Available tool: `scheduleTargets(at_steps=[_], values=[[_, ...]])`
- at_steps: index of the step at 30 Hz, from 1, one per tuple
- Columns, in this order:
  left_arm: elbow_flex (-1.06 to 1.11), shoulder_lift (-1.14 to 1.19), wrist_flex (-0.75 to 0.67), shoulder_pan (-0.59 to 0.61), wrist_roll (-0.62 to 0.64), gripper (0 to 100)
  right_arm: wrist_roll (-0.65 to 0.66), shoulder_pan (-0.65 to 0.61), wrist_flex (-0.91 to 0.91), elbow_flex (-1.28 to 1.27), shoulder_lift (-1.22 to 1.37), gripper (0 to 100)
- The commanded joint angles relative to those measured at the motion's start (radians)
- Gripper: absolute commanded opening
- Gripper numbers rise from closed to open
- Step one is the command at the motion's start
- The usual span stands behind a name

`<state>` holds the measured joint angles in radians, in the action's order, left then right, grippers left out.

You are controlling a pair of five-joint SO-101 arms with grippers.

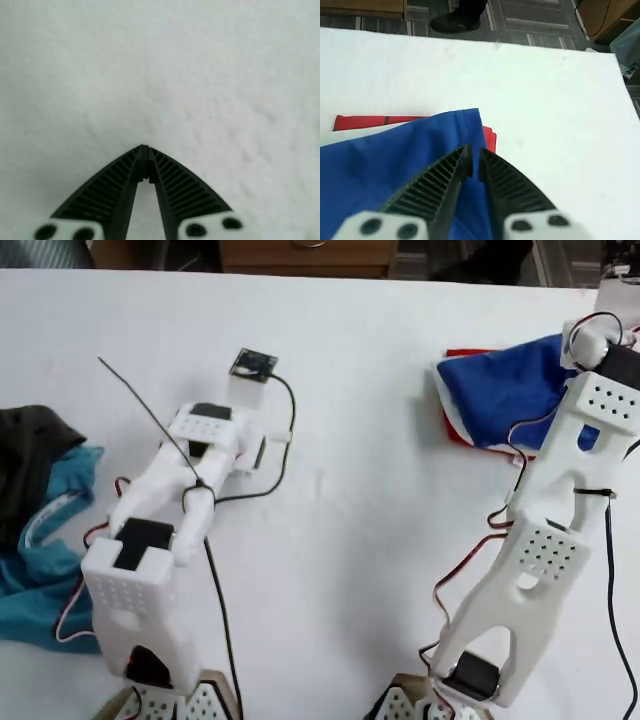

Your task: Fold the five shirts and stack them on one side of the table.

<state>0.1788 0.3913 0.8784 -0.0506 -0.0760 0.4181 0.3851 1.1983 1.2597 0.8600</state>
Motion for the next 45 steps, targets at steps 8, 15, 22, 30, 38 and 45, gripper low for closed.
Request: scheduleTargets(at_steps=[8,15,22,30,38,45], values=[[-0.019,-0.008,-0.014,0.005,0.005,3,-0.008,-0.002,-0.225,-0.008,0.194,2.2],[-0.019,-0.006,-0.014,0.005,0.005,3,-0.008,-0.001,-0.328,-0.008,0.3,2.2],[-0.019,-0.006,-0.014,0.005,0.005,3,-0.008,-0.004,-0.335,-0.006,0.248,2.3],[-0.019,-0.006,-0.014,0.003,0.005,3,-0.012,-0.004,-0.26,-0.006,-0.015,2.7],[-0.019,-0.006,-0.014,0.002,0.005,3,-0.009,-0.008,0.004,-0.006,-0.243,2.8],[-0.038,-0.069,0.083,0.012,-0.003,3,-0.008,-0.025,0.348,-0.008,-0.412,2.8]])
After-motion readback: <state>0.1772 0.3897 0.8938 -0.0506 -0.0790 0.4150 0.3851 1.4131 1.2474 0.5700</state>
